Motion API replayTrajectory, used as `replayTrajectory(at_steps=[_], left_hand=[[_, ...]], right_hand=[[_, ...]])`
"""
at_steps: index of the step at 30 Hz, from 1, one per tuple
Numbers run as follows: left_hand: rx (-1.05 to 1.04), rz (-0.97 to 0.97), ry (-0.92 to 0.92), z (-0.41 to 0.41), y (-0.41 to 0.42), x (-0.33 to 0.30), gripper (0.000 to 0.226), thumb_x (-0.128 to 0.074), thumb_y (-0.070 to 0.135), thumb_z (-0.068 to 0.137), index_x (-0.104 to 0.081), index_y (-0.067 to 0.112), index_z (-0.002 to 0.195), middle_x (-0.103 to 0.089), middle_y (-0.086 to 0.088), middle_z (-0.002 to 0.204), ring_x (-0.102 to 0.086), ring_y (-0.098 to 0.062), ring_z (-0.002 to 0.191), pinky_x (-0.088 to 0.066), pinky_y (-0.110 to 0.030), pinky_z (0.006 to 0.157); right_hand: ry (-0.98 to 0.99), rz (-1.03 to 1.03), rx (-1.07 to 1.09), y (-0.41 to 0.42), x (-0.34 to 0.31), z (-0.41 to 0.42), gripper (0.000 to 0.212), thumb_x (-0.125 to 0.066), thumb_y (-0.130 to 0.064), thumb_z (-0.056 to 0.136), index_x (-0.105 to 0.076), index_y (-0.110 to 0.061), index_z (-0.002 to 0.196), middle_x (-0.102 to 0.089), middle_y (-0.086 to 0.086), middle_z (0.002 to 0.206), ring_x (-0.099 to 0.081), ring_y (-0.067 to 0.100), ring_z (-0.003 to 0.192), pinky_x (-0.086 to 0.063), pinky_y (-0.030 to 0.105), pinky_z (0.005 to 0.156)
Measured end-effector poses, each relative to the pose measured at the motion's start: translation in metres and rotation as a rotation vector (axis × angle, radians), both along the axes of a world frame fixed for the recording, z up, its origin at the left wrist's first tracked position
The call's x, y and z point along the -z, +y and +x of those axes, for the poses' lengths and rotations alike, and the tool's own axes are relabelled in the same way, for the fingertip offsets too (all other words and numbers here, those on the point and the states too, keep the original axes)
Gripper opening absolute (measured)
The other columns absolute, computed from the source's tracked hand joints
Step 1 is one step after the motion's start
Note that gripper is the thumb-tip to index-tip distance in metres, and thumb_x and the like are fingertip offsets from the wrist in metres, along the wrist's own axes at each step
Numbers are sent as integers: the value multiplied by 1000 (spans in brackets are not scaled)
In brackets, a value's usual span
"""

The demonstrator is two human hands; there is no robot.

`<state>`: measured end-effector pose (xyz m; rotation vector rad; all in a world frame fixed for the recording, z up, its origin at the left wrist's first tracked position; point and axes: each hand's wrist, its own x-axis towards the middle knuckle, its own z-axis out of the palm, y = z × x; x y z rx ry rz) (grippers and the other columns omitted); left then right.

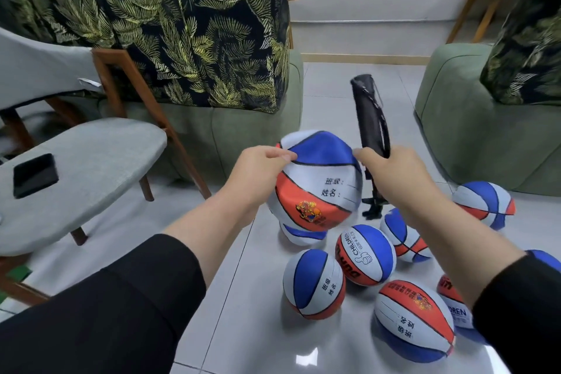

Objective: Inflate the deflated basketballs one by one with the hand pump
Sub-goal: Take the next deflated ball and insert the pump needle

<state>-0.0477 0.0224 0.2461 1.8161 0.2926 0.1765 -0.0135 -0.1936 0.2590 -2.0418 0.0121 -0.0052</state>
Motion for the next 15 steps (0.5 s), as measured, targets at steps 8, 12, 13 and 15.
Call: replayTrajectory(at_steps=[8, 12, 13, 15], left_hand=[[-100, -251, -44, -1, 13, -8, 26, -59, 7, 100, -77, 22, 112, -76, -3, 104, -65, -14, 81, -53, -26, 67], [-104, -251, -116, -2, 15, -11, 34, -56, 8, 95, -71, 28, 118, -76, -2, 112, -67, -15, 95, -54, -36, 84], [-92, -250, -113, -2, 16, -11, 39, -54, 8, 91, -70, 28, 120, -77, -4, 111, -66, -16, 93, -55, -35, 82], [-12, -174, -104, -4, 21, -9, 54, -52, 14, 80, -68, 28, 130, -75, -5, 119, -67, -20, 103, -55, -37, 92]], right_hand=[[313, 666, -212, -2, 6, -1, 25, -68, -33, 96, -66, -9, 97, -60, 12, 95, -61, 24, 94, -59, 58, 89], [252, 619, -127, 6, 3, 1, 53, -72, -36, 92, -61, 11, 113, -59, 15, 91, -60, 29, 84, -58, 64, 83], [250, 605, -117, 6, 3, 2, 54, -72, -37, 92, -61, 12, 111, -58, 16, 87, -60, 30, 79, -60, 62, 81], [263, 584, -91, 5, 4, 2, 43, -71, -38, 93, -63, 4, 99, -54, 15, 75, -61, 28, 67, -63, 56, 76]])
